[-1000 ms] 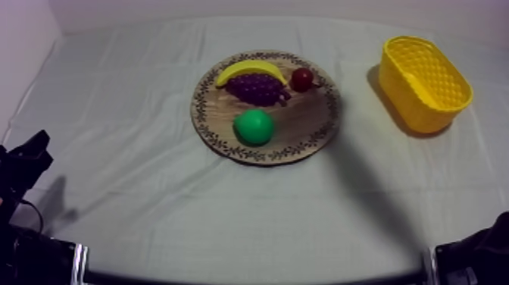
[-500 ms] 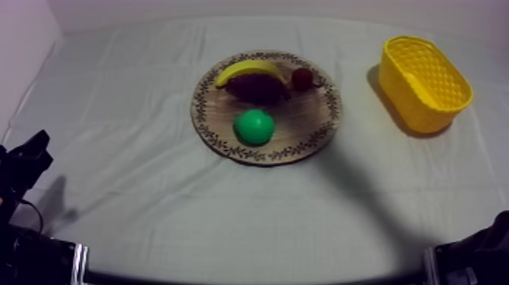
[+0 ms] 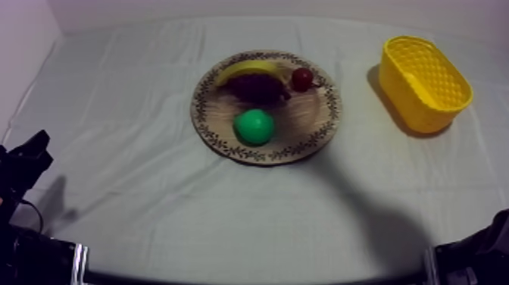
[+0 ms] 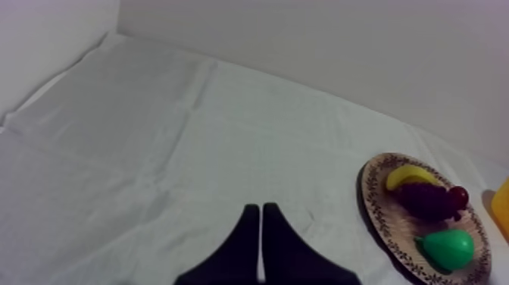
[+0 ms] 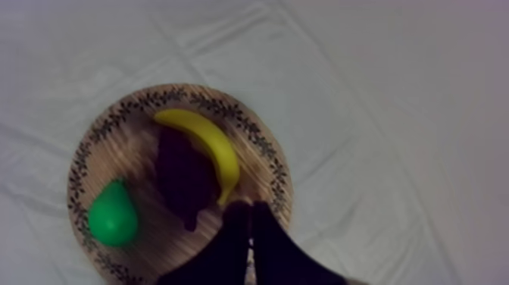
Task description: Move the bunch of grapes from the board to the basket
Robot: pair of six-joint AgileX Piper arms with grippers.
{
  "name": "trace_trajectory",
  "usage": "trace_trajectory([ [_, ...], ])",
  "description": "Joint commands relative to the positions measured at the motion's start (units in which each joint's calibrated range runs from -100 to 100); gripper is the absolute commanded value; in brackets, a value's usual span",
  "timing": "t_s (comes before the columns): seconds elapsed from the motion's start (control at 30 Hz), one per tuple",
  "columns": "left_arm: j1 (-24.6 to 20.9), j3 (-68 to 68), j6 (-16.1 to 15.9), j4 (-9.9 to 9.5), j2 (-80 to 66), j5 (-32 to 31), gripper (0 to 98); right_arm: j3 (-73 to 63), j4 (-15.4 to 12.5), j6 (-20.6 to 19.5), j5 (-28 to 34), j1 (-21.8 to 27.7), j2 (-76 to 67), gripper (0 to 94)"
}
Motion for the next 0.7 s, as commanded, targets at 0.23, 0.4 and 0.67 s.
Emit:
trace_trajectory([
  [0.23,0.0,0.0,0.0,0.0,0.0,0.0,0.1,-1.1,-0.1,3.6,2.6,-1.1,3.2,0.7],
  [0.4,0.0,0.0,0.0,0.0,0.0,0.0,0.1,-1.3,-1.8,7.7,5.8,-1.3,3.4,0.7],
  [0.67,0.0,0.0,0.0,0.0,0.0,0.0,0.1,-1.3,-2.1,9.7,8.4,-2.2,3.6,0.7],
])
